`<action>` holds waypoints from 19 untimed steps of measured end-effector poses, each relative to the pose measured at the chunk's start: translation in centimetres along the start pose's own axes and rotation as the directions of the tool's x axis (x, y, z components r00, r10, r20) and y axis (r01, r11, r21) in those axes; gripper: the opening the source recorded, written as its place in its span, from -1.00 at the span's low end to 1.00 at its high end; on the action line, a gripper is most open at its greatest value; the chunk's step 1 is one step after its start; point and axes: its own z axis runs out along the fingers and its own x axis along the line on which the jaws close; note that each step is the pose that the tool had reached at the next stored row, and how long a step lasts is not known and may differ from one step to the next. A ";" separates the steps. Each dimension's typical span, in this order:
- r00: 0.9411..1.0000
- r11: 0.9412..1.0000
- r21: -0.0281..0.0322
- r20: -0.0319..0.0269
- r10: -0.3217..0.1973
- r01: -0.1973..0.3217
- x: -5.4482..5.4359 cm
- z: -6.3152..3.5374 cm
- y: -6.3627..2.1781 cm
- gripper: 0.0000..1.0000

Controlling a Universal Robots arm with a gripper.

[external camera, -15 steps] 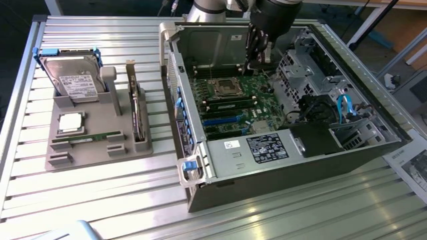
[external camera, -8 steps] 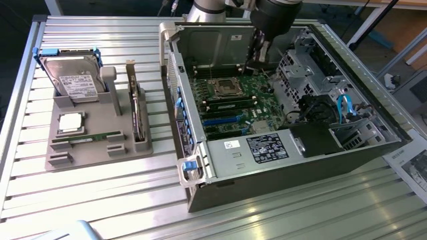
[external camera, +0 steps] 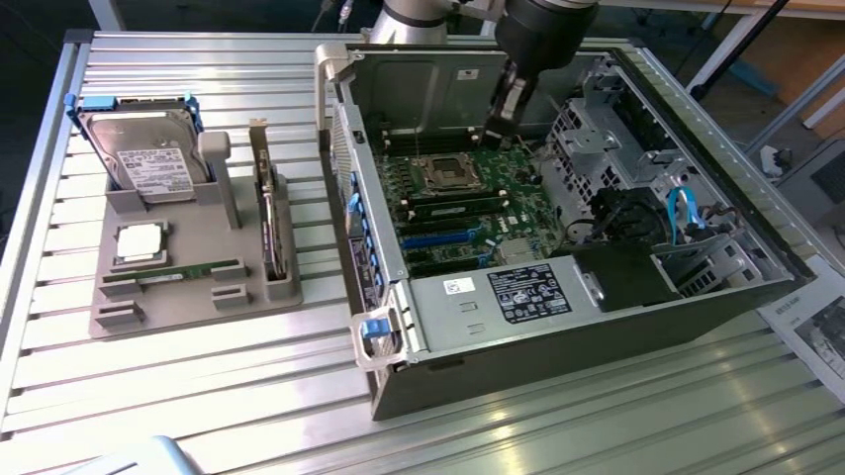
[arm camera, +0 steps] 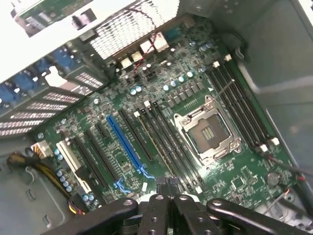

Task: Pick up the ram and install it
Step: 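Press down the ram until it locks into place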

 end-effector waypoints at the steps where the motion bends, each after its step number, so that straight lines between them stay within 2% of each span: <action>1: 1.000 1.000 0.000 0.000 0.020 -0.020 0.0 0.00 0.00 -0.80; 3: 0.996 0.996 0.002 0.001 0.090 -0.090 0.0 0.00 0.00 -0.80; 5: 0.982 0.982 0.004 0.002 0.186 -0.186 0.0 0.00 0.00 -0.80; 7: 0.970 0.970 0.005 0.002 0.242 -0.242 0.0 0.00 0.00 -0.80; 10: 0.955 0.955 0.006 0.003 0.297 -0.297 0.0 0.00 0.00 -0.80; 11: 0.946 0.946 0.007 0.004 0.324 -0.324 0.0 0.00 0.00 -0.80; 12: 0.935 0.935 0.007 0.004 0.355 -0.356 0.0 0.00 0.00 -0.80; 16: 0.906 0.906 0.009 0.005 0.422 -0.422 0.0 0.00 0.00 -0.80; 19: 0.864 0.864 0.010 0.007 0.504 -0.504 0.0 0.00 0.00 -0.80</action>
